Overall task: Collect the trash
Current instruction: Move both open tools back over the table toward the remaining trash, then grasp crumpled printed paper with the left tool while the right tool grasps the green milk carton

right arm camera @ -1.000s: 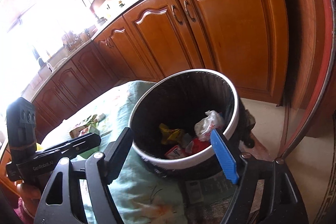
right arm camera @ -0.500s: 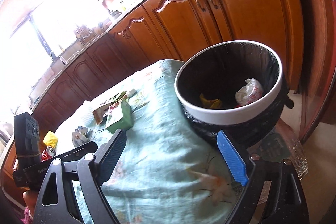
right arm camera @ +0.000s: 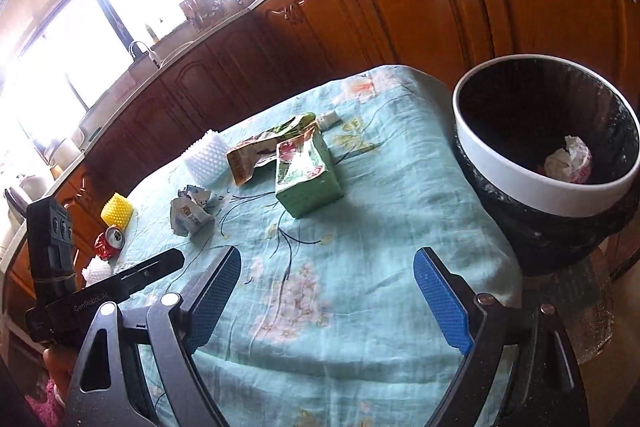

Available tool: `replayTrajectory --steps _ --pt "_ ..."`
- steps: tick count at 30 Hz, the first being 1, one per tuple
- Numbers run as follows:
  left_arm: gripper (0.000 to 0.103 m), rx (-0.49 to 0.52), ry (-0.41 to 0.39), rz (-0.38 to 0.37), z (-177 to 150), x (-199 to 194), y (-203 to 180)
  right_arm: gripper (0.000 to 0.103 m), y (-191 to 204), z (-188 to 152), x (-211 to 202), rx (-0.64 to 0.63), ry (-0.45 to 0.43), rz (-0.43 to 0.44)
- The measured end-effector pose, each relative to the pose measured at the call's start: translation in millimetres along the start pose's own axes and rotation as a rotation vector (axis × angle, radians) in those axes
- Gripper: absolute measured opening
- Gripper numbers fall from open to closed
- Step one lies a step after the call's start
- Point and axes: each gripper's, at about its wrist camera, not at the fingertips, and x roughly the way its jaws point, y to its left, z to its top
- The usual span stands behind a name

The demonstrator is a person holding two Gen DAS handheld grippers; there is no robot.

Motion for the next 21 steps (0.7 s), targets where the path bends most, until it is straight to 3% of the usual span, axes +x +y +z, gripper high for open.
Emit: replayTrajectory --steps 11,21 --pt "0.073 -0.064 -0.028 0.085 23 -3 42 0.090 21 25 38 -0.119 0.043 -0.061" --pt "0.074 -0.085 -0.007 0.055 58 36 51 0.089 24 56 82 -0.105 0.087 -0.049"
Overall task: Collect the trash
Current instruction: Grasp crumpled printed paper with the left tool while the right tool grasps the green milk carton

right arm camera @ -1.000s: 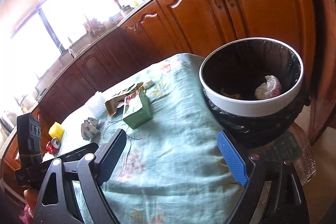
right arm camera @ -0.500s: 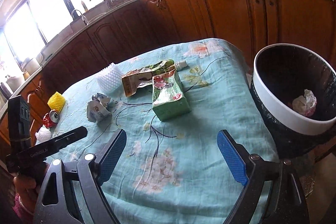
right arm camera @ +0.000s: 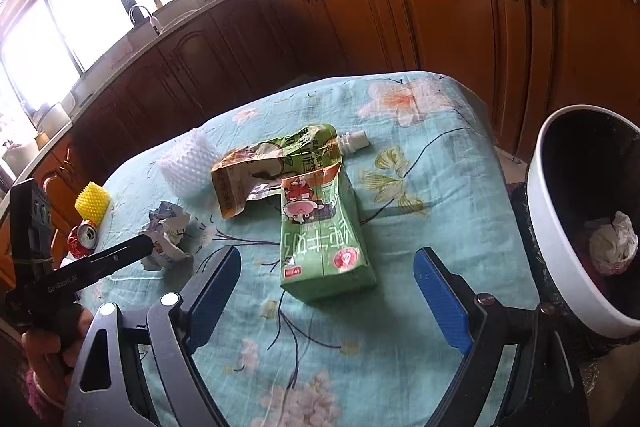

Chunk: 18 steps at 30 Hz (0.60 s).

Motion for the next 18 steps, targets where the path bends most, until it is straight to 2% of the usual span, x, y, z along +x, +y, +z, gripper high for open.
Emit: replayTrajectory --steps 4,5,6,7,8,9,12,18 --pt "0.070 0.012 0.025 -0.005 4 19 -2 0.087 8 6 22 -0.052 0.030 -0.035" --pt "0.063 0.021 0.029 -0.010 3 22 -3 0.084 10 7 25 -0.066 0.033 -0.044" --pt "0.054 0.031 0.032 -0.009 3 25 -4 0.074 12 7 29 -0.081 0.037 -0.054" --pt "0.050 0.040 0.030 -0.007 2 26 -5 0.058 14 7 32 -0.090 0.044 -0.058" --pt "0.042 0.050 0.026 -0.010 2 26 -7 0.050 14 6 34 -0.092 0.058 -0.057" --pt "0.036 0.057 0.023 -0.015 1 25 -8 0.051 14 5 36 -0.091 0.064 -0.055" --pt "0.029 0.077 0.014 -0.028 -2 19 -13 0.051 14 0 26 -0.097 0.032 -0.049" --pt "0.024 0.130 0.013 -0.069 -14 10 -35 0.051 3 -10 -9 -0.054 -0.020 -0.022"
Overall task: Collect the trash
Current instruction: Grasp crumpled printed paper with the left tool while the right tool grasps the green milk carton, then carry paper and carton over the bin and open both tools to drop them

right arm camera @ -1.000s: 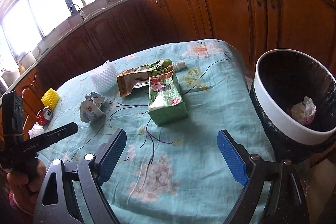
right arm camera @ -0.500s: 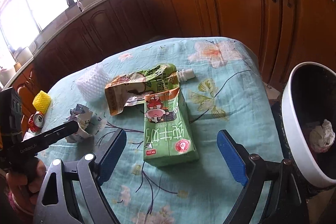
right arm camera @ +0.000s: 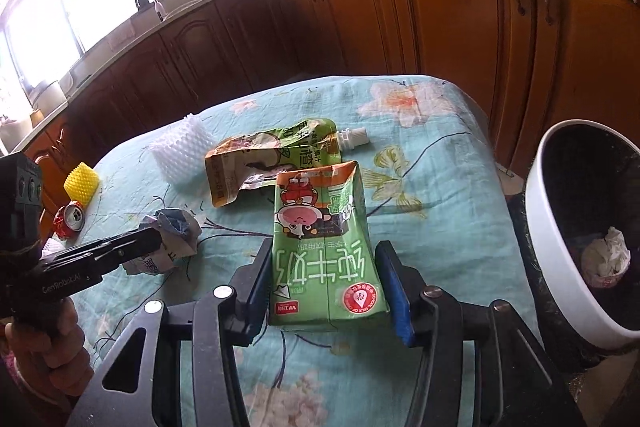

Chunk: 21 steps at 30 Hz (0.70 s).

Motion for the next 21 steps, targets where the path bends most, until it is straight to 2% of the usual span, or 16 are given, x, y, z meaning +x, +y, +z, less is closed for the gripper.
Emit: replayTrajectory --steps 6,21 --pt "0.023 0.088 -0.009 -0.048 -5 -9 -38 0.051 -20 -15 -36 0.049 -0.047 -0.003" --pt "0.023 0.247 0.037 -0.109 -10 8 -118 0.051 -73 -42 -97 0.159 -0.119 -0.063"
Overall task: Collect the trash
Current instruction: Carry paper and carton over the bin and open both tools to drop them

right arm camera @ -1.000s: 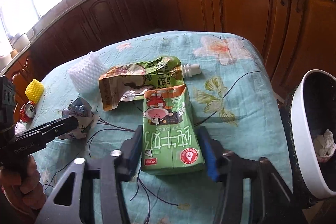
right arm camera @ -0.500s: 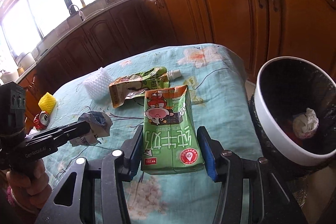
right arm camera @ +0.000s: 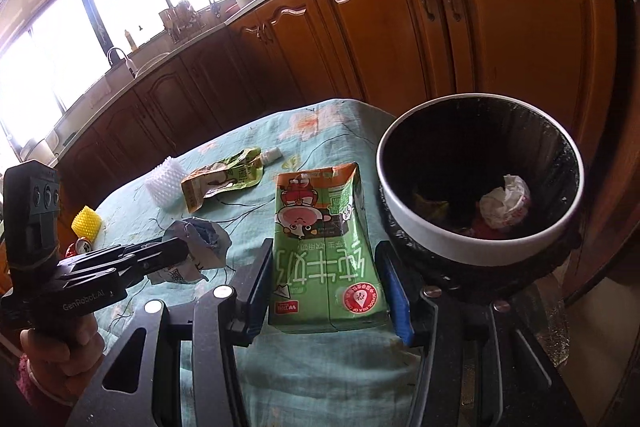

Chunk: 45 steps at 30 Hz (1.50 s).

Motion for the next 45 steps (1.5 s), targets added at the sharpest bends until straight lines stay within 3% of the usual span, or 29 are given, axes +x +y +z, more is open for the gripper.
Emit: replayTrajectory --steps 21,45 --pt "0.023 0.117 0.002 -0.065 32 38 -66 0.051 -63 8 -46 0.098 -0.082 -0.081" --pt "0.024 0.166 0.014 -0.089 73 86 -107 0.051 -96 42 -45 0.092 -0.112 -0.137"
